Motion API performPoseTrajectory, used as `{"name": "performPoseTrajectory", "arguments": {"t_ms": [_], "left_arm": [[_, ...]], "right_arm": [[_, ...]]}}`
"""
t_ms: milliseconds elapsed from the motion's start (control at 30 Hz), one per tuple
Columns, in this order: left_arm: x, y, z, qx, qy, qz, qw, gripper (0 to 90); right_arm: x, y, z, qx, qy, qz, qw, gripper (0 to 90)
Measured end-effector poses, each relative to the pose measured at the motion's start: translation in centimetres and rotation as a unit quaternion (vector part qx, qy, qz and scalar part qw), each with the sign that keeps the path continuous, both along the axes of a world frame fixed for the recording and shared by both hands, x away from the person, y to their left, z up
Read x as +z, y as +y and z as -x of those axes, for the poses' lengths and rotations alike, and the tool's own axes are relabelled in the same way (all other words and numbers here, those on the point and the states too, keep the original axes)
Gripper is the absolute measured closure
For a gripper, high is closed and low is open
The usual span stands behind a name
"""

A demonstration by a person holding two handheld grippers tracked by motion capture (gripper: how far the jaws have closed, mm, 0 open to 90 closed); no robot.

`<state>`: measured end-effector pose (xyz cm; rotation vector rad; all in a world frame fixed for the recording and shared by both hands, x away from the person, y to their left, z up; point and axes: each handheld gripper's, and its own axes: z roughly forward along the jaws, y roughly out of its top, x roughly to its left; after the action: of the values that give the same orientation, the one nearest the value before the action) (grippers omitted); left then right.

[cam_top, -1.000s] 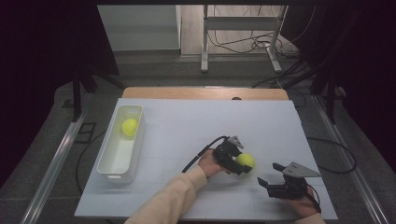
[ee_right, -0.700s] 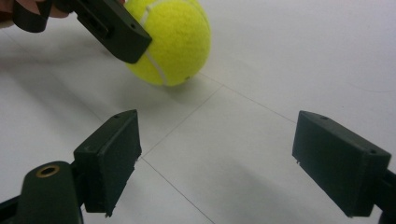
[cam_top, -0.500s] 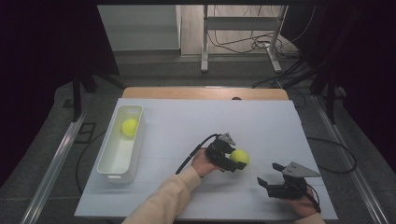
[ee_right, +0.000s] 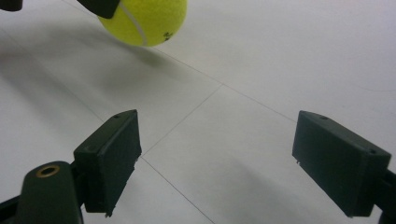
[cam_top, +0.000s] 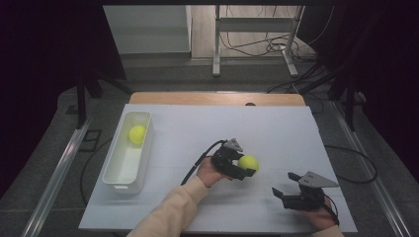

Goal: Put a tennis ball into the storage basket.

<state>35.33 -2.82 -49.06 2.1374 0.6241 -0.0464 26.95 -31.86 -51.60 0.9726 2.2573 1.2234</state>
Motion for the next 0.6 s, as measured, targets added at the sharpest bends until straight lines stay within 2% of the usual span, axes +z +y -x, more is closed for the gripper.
{"name": "performPoseTrajectory", "arguments": {"t_ms": [233, 600], "left_arm": [[0.4, 0.7, 0.2, 0.007, -0.01, -0.001, 0.9999, 26.4], [1.5, 2.7, 0.8, 0.02, -0.019, 0.006, 0.9996, 26.4]], "right_arm": [[0.0, 0.1, 0.0, 0.001, 0.0, -0.001, 1.0, 16.0], [0.0, 0.0, -0.1, -0.004, 0.0, -0.002, 1.0, 16.0]]}}
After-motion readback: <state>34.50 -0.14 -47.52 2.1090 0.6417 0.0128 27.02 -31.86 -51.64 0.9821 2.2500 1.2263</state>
